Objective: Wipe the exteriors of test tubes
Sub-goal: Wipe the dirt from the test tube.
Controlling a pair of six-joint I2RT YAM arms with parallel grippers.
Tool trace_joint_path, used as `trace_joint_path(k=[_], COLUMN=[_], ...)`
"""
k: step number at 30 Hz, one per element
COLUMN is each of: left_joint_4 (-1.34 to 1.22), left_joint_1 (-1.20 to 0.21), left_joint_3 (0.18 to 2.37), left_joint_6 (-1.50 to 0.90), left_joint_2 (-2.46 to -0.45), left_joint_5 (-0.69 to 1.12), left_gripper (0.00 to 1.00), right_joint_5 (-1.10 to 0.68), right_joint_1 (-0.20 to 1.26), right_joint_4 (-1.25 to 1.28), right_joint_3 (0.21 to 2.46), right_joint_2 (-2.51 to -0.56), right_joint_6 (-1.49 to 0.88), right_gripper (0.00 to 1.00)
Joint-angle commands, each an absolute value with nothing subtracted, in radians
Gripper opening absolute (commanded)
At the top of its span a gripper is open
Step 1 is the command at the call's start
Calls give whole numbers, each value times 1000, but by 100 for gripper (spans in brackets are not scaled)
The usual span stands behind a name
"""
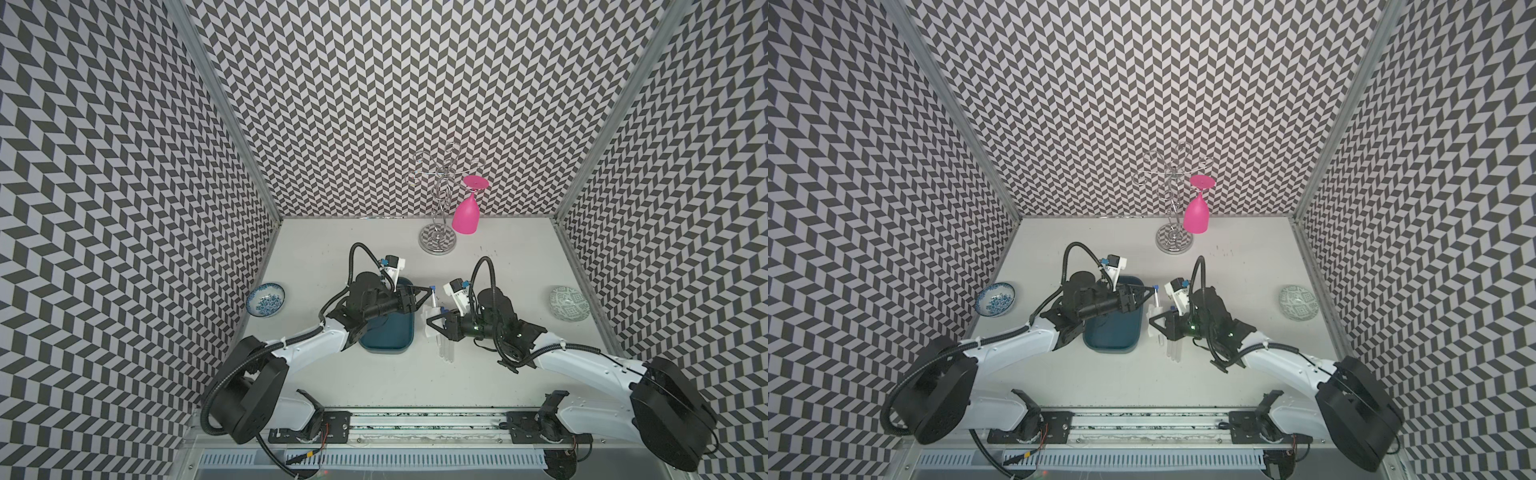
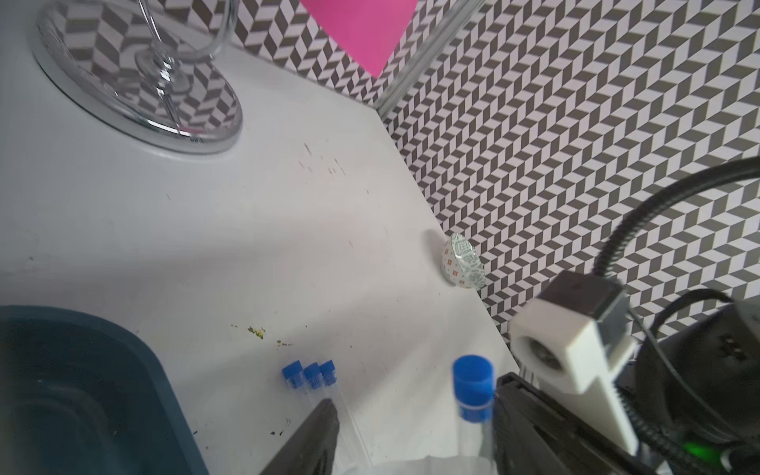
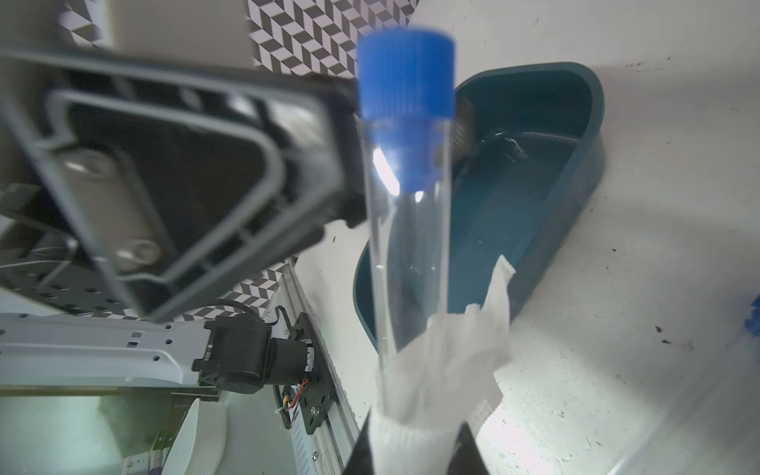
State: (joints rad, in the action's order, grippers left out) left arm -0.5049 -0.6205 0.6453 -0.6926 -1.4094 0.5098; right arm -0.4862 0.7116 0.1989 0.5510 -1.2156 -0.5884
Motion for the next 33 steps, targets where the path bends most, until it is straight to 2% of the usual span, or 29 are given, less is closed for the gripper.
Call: trace_joint_path(k=[1,8,13,23,33], left_joint_4=[-592,-647,-690,-787,-787], left_joint_1=[-646,-685,-698,-699,-679], left_joint_3=[672,686,666,628,634], left_joint_6=[-695,-713,-745,-848,-860], left_joint_2=[-1439,-1474,-1479,-1458,-1444], left_joint_5=[553,567,563,533,537], left_gripper=[59,45,28,23,19], right_joint_5=[-504,-494,-488,-438,-503], right_joint_1=[724,727,730,721,713], right_joint_4=[285,287,290,273,235], right_joint_3=[539,537,537,616,700], right_joint_2=[-1181,-1181,-1177,-1208,-1277], right_joint_6=[-606,-614,-617,-580,-512], right_gripper=[14,14,14,15,17])
